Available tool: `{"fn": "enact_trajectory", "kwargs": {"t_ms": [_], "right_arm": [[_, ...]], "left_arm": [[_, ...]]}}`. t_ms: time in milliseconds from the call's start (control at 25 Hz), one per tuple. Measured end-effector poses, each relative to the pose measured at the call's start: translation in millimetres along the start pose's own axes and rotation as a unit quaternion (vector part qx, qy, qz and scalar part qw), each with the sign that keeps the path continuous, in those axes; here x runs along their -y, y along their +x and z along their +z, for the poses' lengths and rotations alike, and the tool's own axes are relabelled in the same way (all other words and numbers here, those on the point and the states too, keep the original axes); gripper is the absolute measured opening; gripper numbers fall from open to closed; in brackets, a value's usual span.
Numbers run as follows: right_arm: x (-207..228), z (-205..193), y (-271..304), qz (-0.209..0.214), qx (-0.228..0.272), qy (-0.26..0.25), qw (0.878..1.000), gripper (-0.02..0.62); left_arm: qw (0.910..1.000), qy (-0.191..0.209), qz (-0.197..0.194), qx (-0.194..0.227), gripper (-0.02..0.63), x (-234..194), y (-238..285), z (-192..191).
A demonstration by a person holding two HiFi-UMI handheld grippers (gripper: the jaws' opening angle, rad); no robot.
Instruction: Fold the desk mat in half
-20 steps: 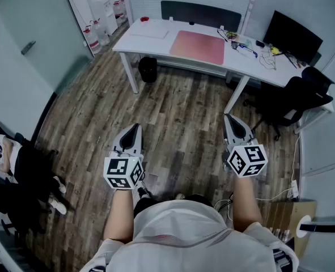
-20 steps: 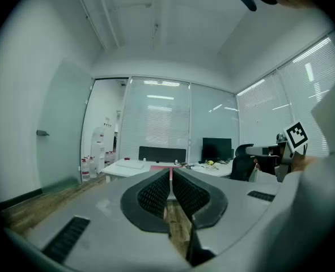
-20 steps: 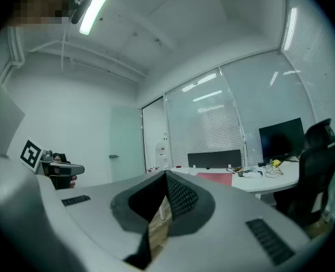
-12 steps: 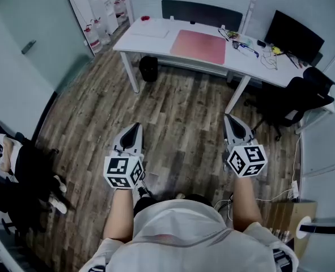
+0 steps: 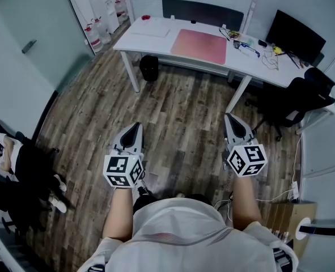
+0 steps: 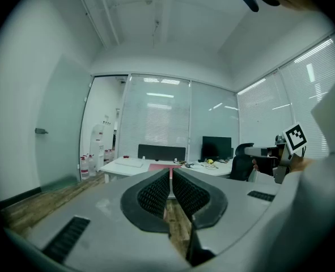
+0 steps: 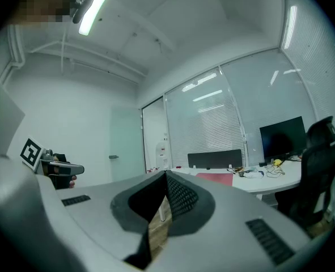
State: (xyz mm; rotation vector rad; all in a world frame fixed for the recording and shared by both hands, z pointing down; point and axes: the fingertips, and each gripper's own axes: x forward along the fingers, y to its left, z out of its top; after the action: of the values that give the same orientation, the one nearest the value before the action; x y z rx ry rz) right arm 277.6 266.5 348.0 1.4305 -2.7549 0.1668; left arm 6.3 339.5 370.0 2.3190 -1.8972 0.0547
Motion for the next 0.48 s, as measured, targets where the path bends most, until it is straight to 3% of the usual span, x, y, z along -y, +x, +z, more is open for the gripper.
{"fn": "enact_trajectory", "kwargs": {"t_ms": [480], "right_arm": [[-6, -11, 44, 0.017, -0.012, 0.024, 1.0, 0.051]], "left_arm": [[1.0, -0.006, -0.003, -0.007, 0.026, -31, 22, -2]]}}
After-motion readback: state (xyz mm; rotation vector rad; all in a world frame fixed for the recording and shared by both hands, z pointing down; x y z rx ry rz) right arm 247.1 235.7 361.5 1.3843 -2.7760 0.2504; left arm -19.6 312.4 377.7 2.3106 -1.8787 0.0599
